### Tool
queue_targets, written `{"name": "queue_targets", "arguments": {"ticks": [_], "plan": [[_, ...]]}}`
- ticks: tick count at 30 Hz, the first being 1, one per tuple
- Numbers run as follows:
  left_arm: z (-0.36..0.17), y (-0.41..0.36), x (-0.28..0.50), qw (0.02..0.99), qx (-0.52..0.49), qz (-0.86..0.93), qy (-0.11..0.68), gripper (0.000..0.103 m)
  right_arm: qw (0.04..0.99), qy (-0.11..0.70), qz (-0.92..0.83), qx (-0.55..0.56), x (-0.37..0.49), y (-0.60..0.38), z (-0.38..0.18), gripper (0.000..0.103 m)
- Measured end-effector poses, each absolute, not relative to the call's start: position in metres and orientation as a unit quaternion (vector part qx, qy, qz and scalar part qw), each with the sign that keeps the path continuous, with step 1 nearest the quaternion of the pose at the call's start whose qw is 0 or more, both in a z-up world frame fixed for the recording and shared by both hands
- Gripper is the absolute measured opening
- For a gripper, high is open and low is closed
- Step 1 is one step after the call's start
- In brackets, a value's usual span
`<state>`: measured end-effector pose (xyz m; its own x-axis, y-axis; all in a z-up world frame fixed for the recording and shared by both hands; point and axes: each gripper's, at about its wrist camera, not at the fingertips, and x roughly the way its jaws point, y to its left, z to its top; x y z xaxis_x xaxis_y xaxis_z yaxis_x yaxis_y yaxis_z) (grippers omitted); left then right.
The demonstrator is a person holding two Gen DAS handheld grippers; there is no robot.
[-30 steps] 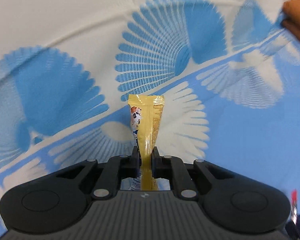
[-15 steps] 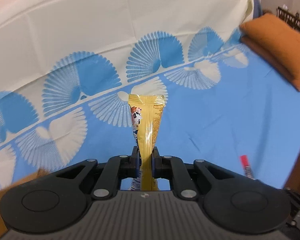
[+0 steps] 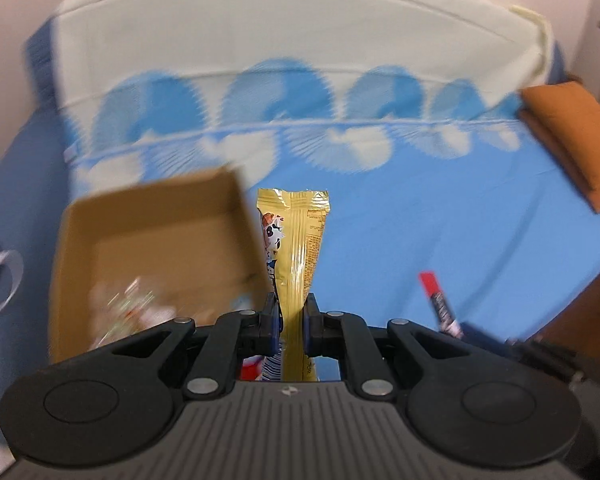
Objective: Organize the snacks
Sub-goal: 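Carry the gold bar with the left tool while the right tool carries the Nescafe stick over the box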
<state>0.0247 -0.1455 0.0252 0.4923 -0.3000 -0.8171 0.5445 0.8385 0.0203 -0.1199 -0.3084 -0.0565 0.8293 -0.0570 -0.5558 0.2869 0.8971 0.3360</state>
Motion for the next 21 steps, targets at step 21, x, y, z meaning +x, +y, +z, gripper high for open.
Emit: {"name": "queue_targets", "arguments": {"ticks": [21], "plan": [[0.004,0.008,0.011,0.869,0.090,-0.145,0.464,0.012,0.937,0.331,0.015,0.109,-0.098,-0.184,-0.032,0.020]]}}
